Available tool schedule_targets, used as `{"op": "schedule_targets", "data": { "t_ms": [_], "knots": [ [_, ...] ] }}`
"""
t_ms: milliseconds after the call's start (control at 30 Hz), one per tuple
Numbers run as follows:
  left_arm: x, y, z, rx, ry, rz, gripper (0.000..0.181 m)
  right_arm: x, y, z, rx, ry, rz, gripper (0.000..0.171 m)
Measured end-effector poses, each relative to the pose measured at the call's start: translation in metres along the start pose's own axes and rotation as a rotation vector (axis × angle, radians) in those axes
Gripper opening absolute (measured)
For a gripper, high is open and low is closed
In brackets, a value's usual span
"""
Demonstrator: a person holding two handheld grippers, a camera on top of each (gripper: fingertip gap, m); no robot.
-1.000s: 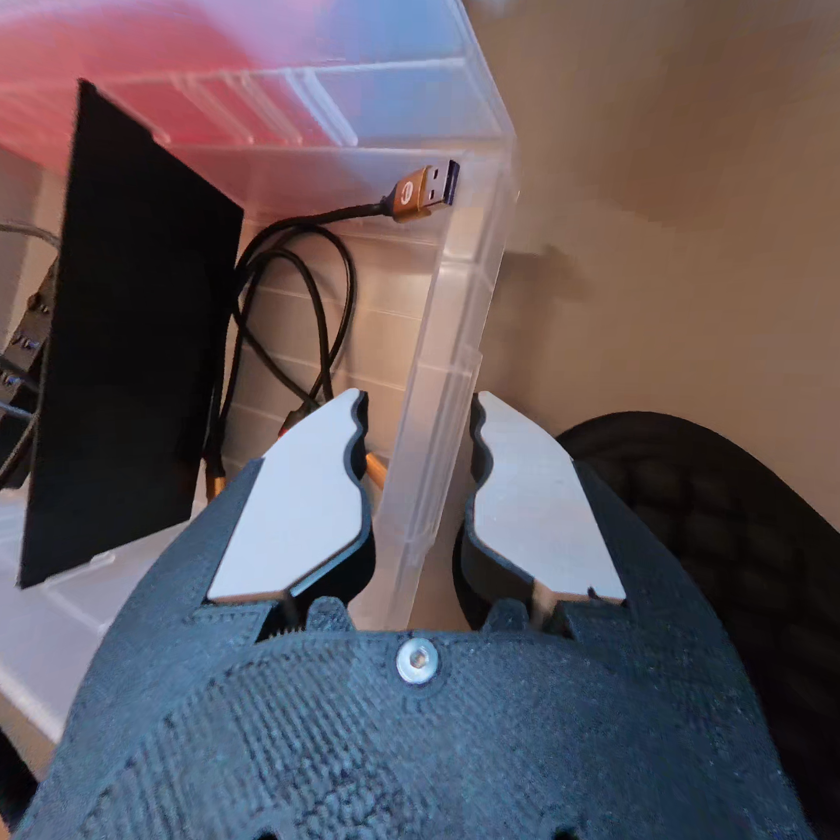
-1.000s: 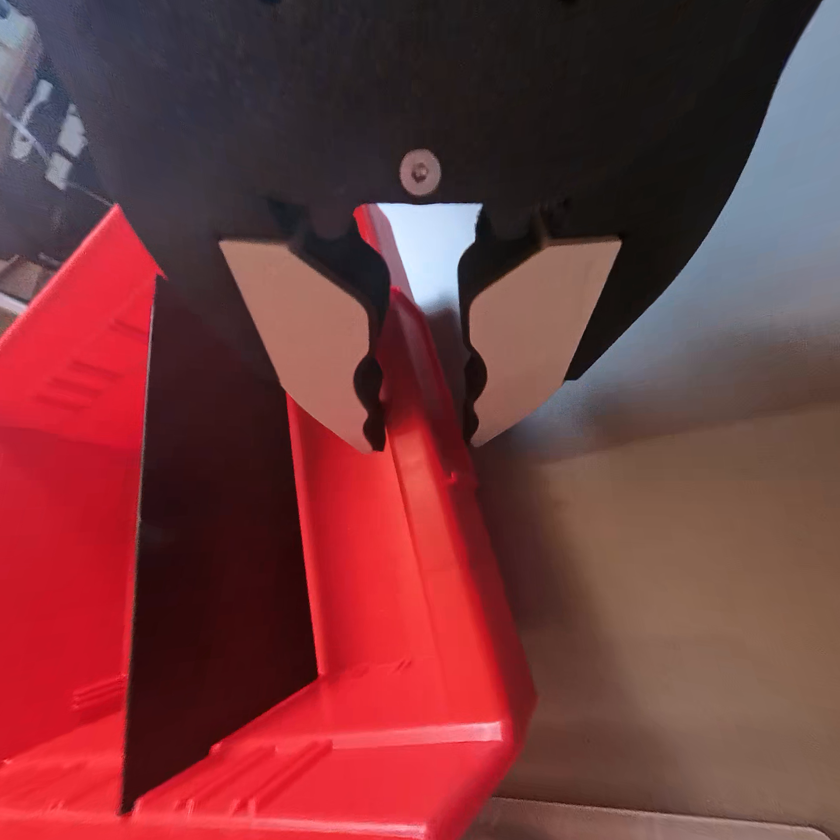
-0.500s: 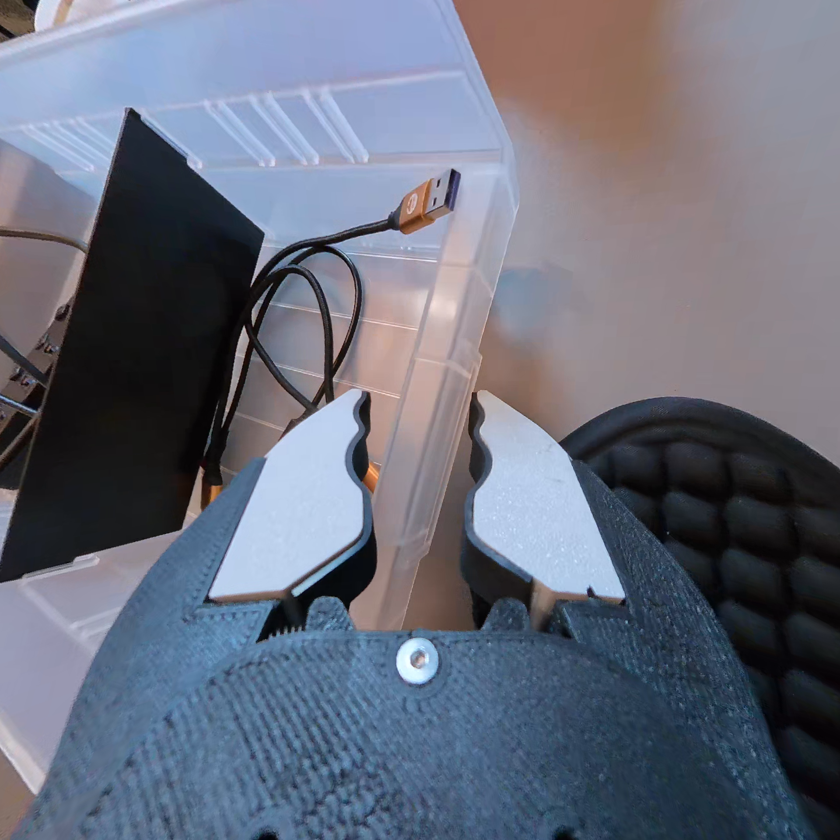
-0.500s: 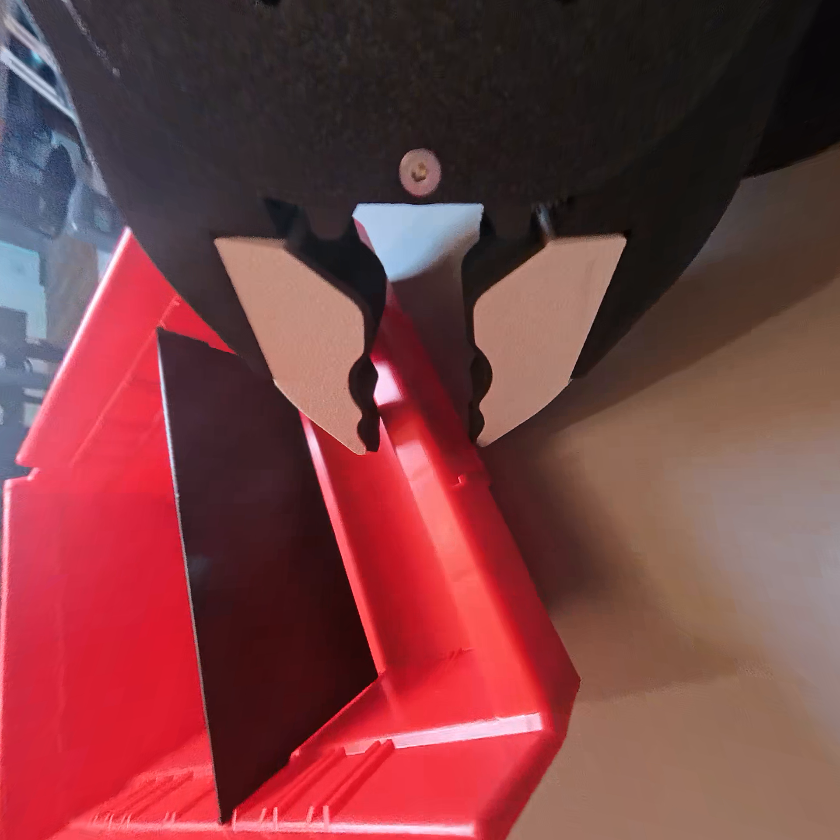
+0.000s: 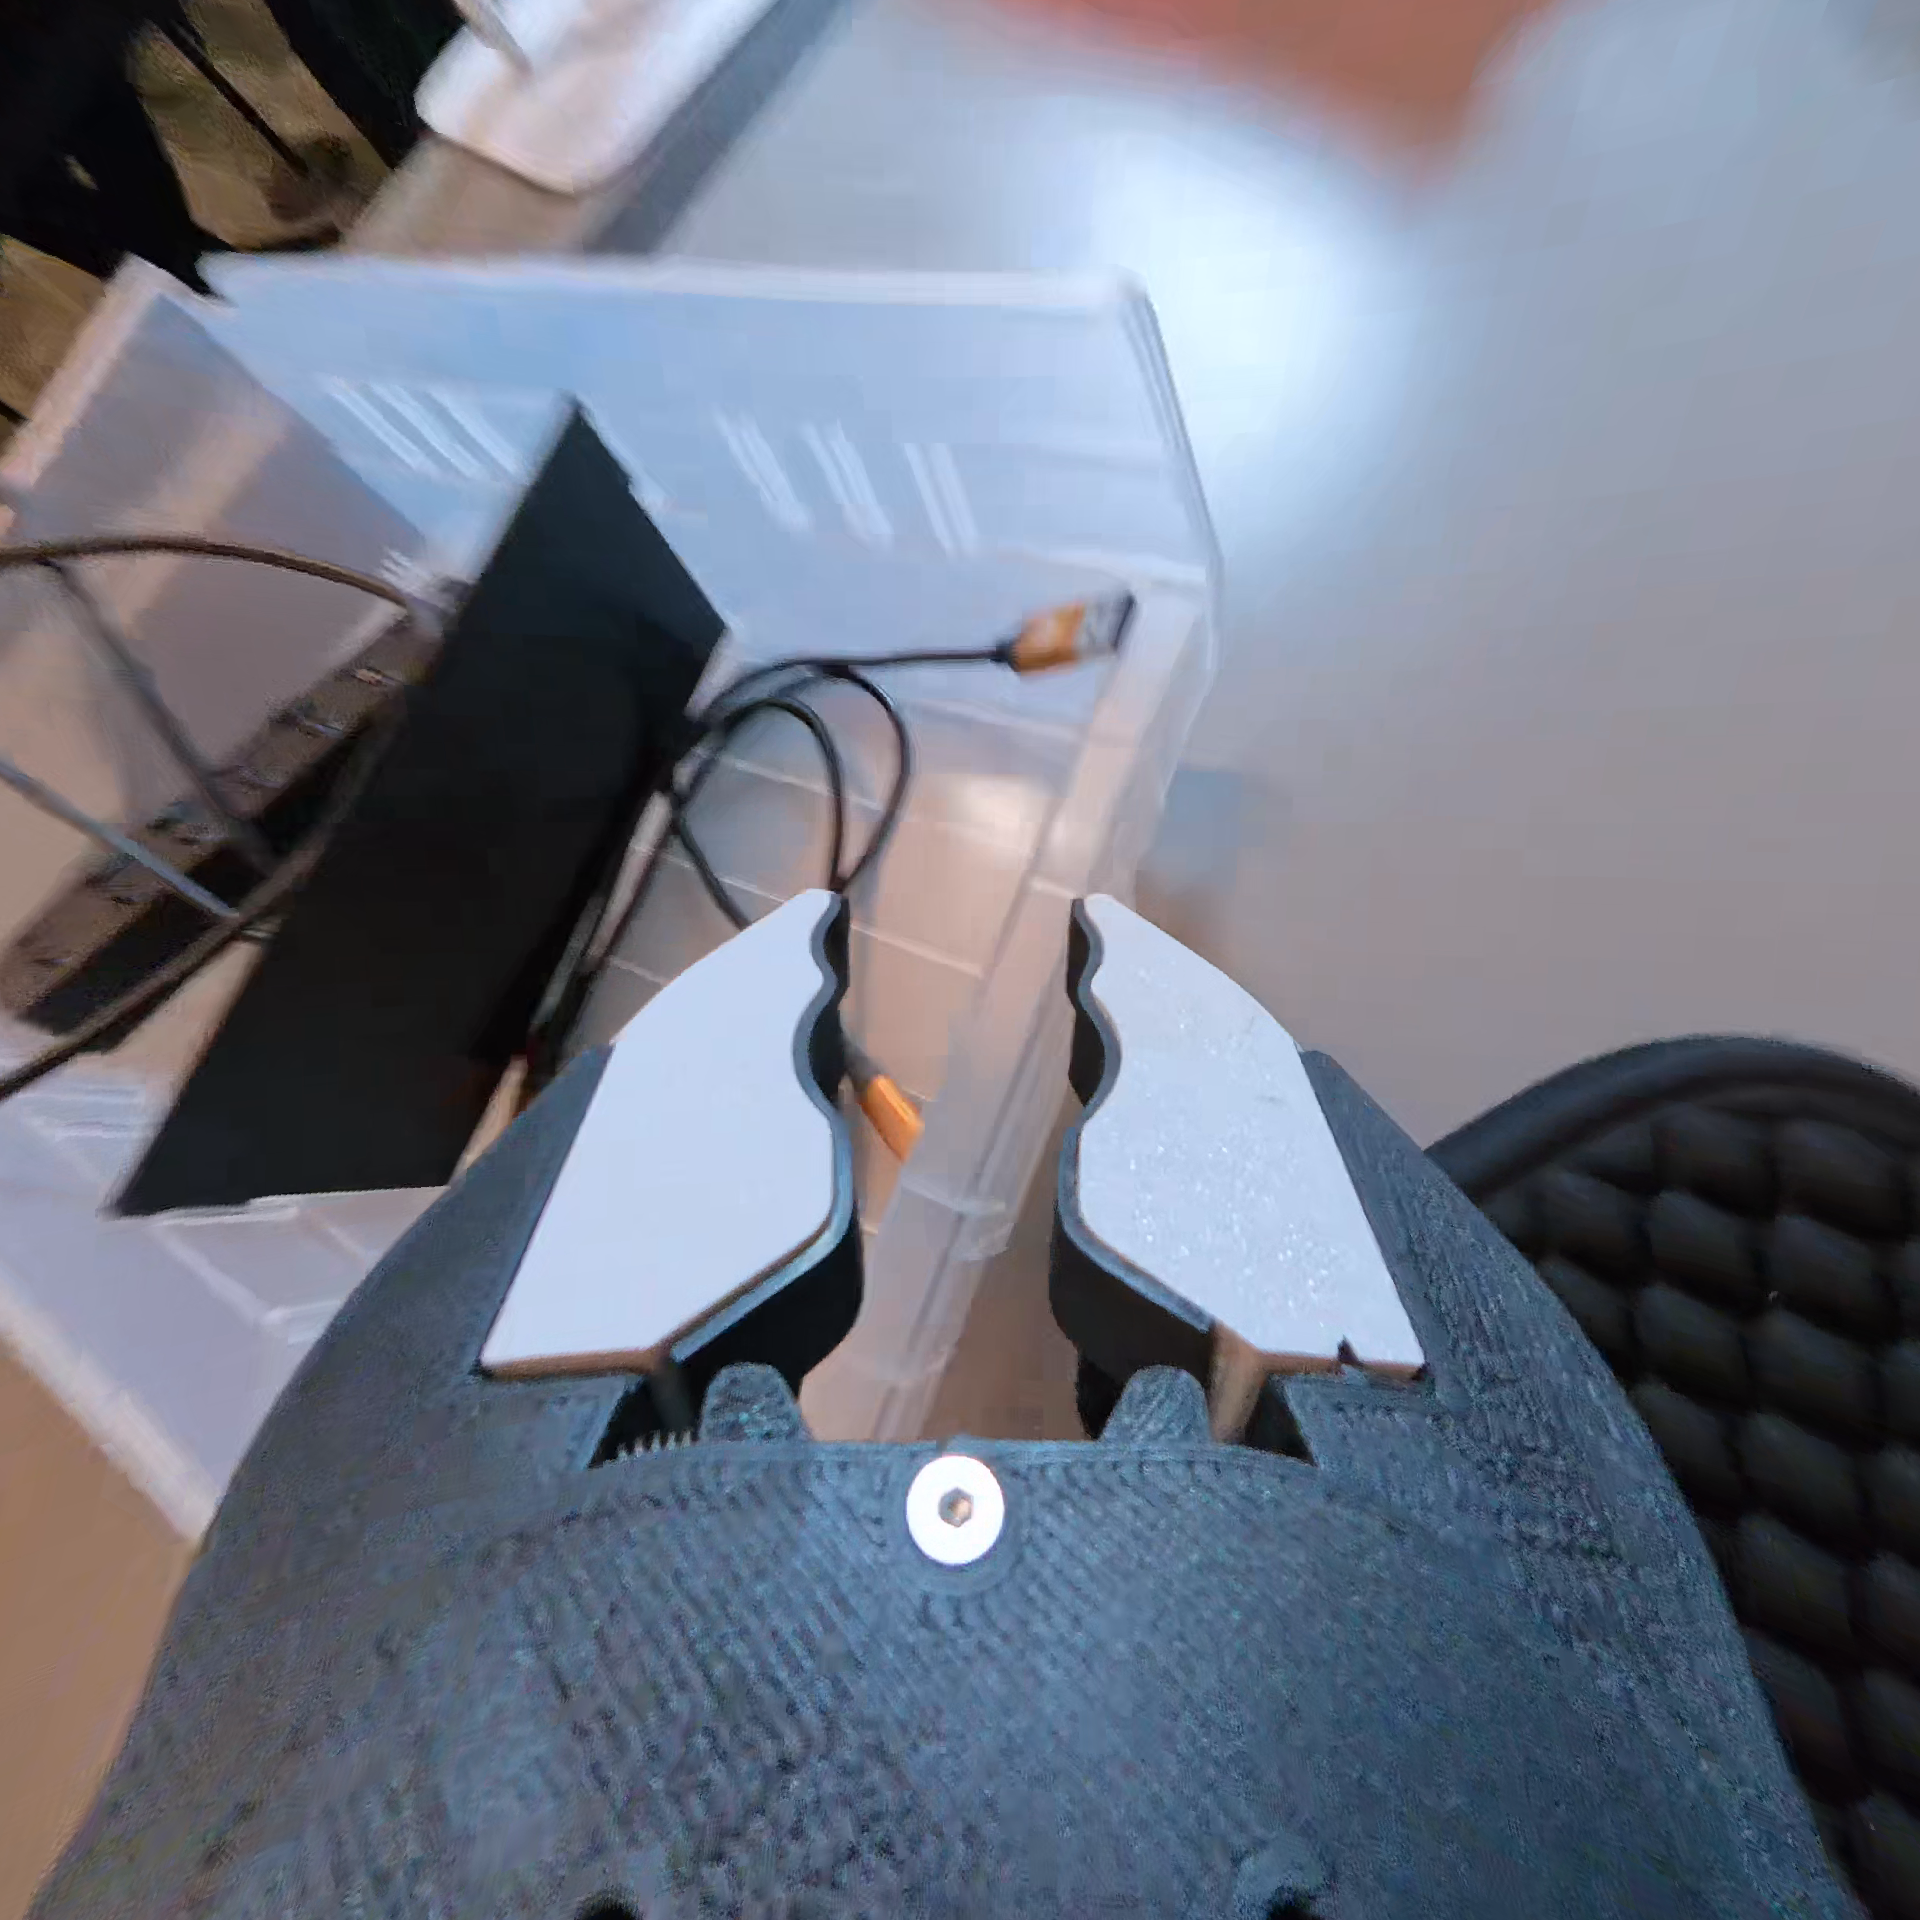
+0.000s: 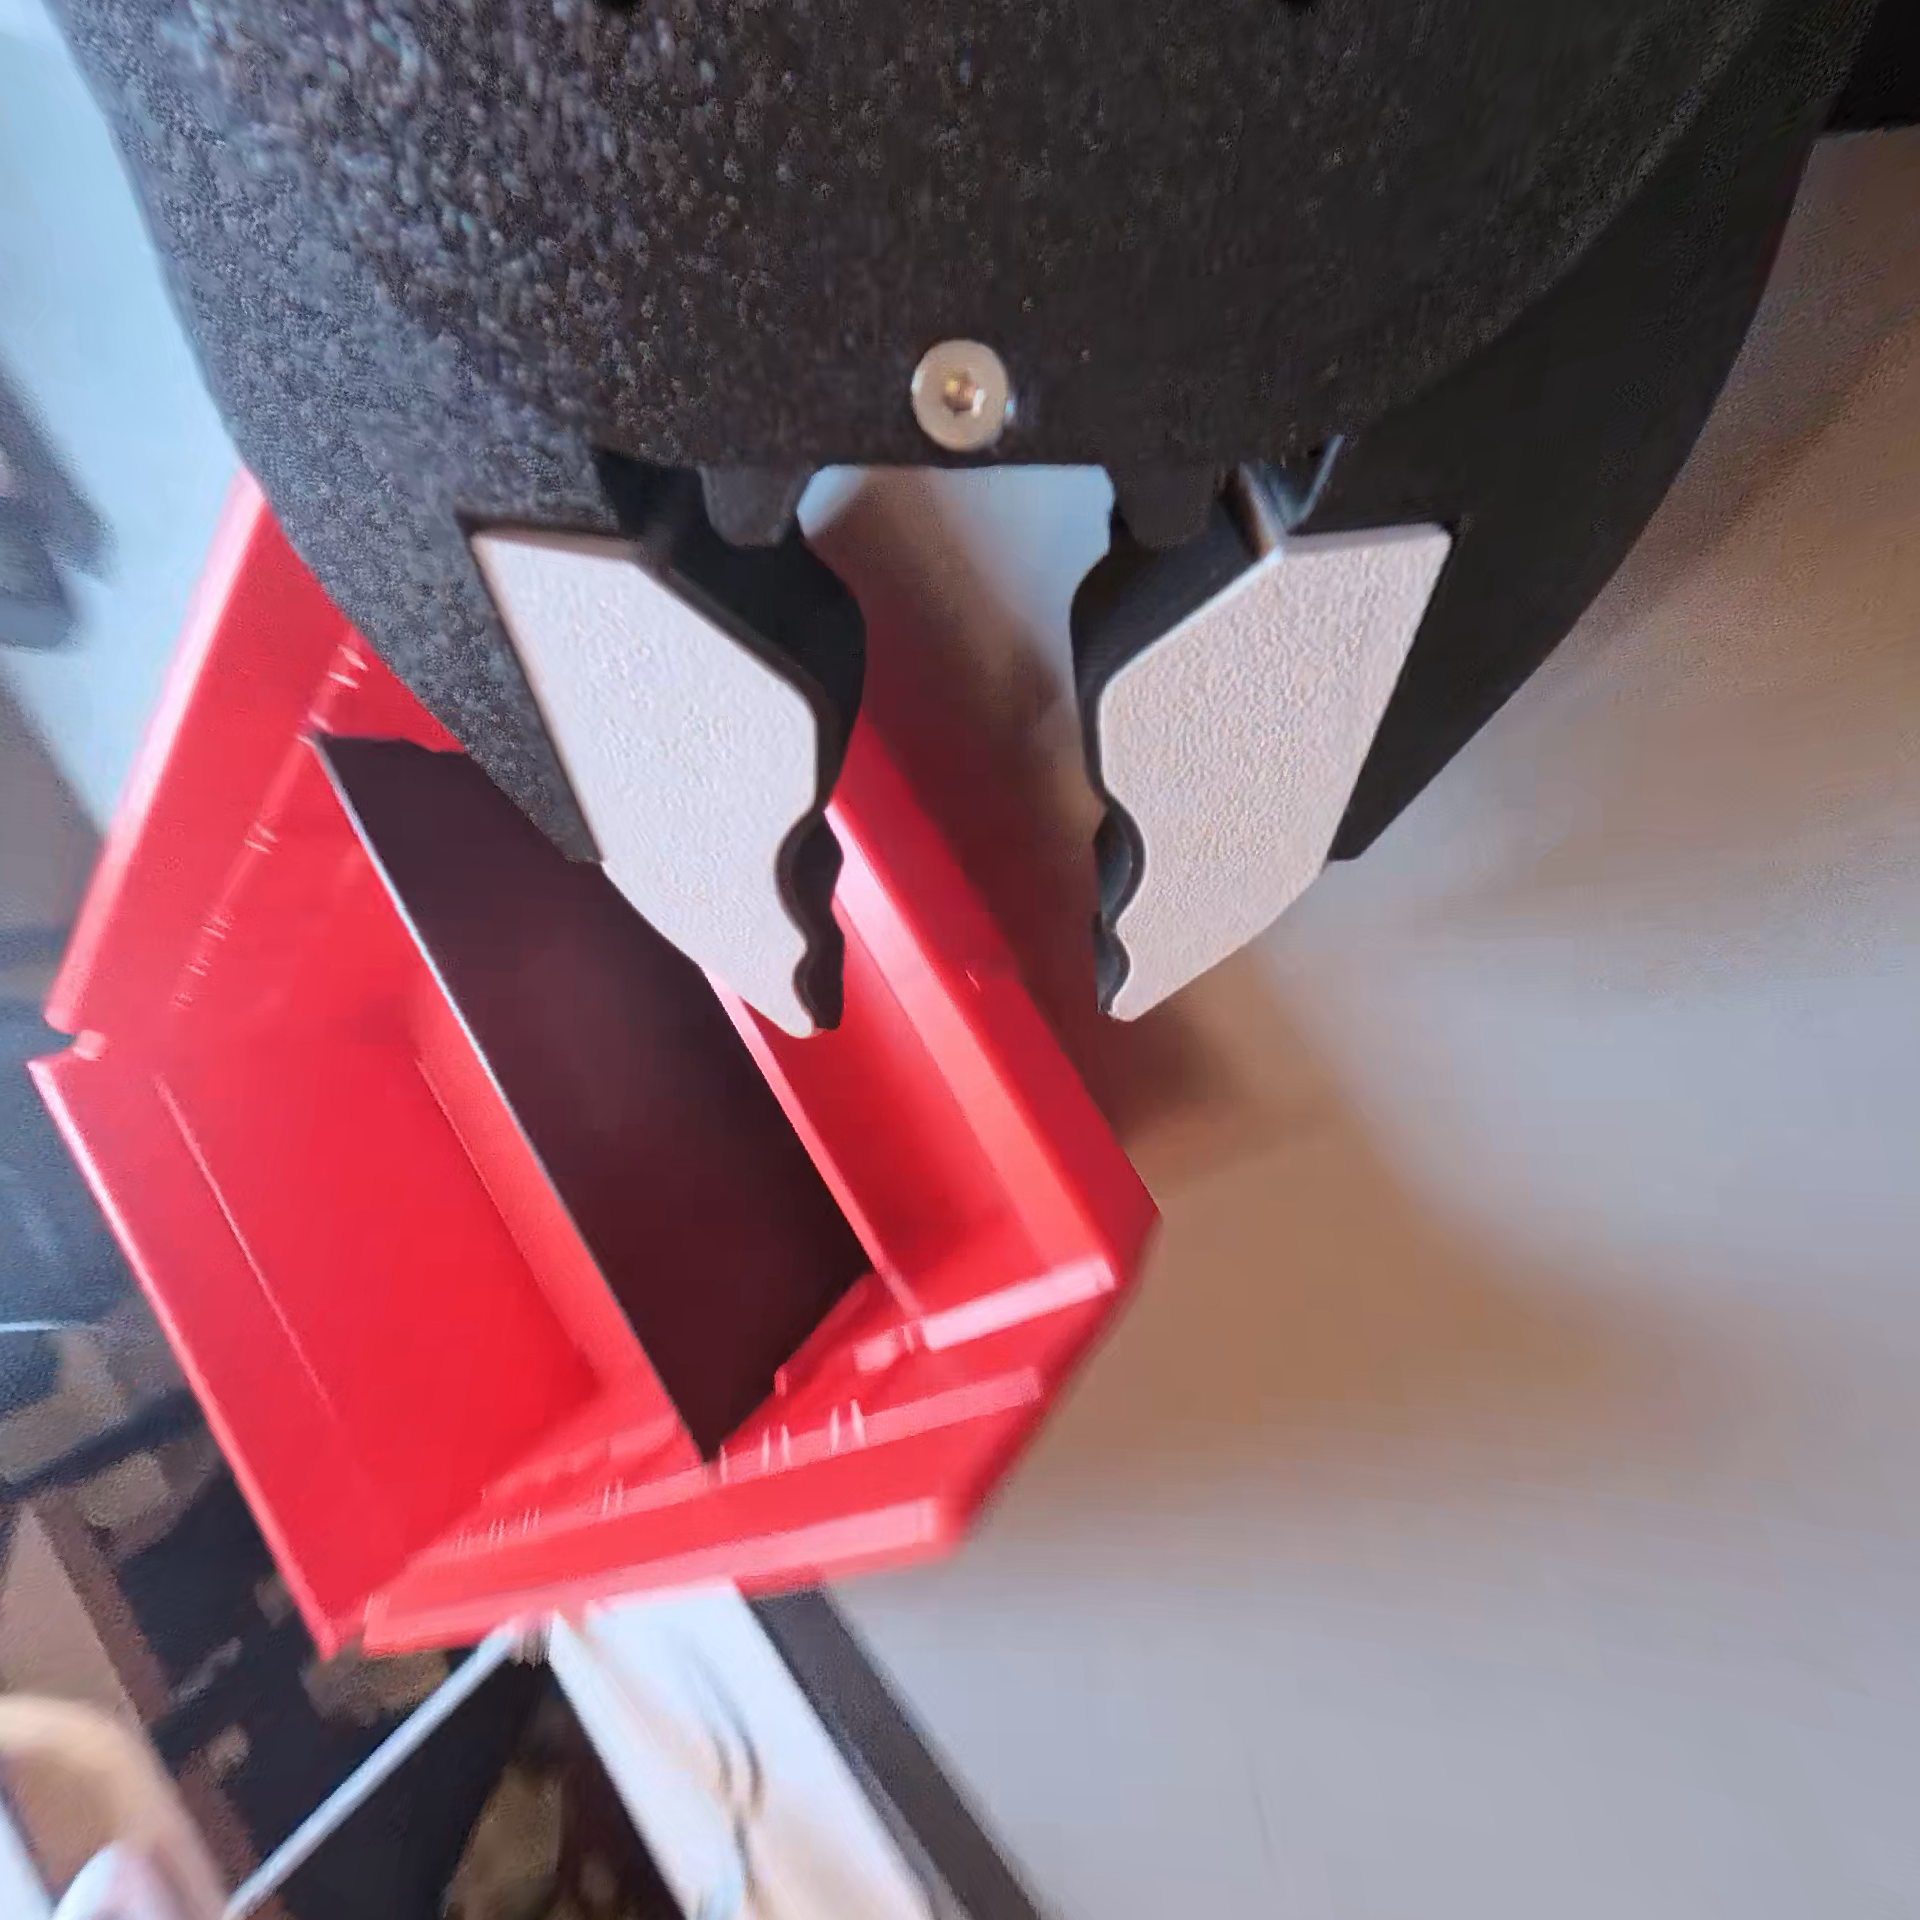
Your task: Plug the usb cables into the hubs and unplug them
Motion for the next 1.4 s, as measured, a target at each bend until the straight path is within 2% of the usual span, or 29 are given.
{"op": "schedule_targets", "data": {
  "t_ms": [33,133,233,400,567,667,767,900,1200,1400],
  "knots": [
    [0.011,0.011,0.007,-0.033,0.031,0.023,0.039,0.005,0.009,0.011,-0.079,-0.055,0.043,0.046],
    [0.057,0.039,0.025,-0.083,0.155,0.104,0.037,0.013,0.029,0.034,-0.267,-0.183,0.13,0.046],
    [0.105,0.044,0.038,-0.07,0.288,0.148,0.036,0.022,0.033,0.044,-0.379,-0.245,0.18,0.042],
    [0.176,-0.004,0.024,0.213,0.359,0.245,0.044,0.036,0.02,0.039,-0.372,-0.221,0.186,0.039],
    [0.205,-0.061,0.01,0.444,0.392,0.215,0.053,0.046,0.016,0.035,-0.368,-0.182,0.186,0.036],
    [0.214,-0.081,0.001,0.543,0.394,0.227,0.034,0.048,0.014,0.032,-0.361,-0.173,0.185,0.035],
    [0.219,-0.083,0.006,0.546,0.324,0.266,0.01,0.046,0.015,0.03,-0.364,-0.172,0.184,0.033],
    [0.219,-0.059,0.035,0.438,0.314,0.259,0.005,0.044,0.017,0.031,-0.378,-0.195,0.202,0.031],
    [0.212,0.036,0.12,0.121,0.193,0.339,0.005,0.05,0.024,0.037,-0.405,-0.181,0.208,0.027],
    [0.2,0.081,0.153,-0.007,0.118,0.427,0.004,0.055,0.024,0.042,-0.413,-0.195,0.234,0.027]
  ]
}}
Point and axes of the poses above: each gripper's, where its closed fingertips meet, y back along the fingers, z out of its top, x = y × z across the jaws, the point moved 1 cm from there along y, back along the fingers, and after that the axes turned 11 degrees about x, right-handed, at the moved point
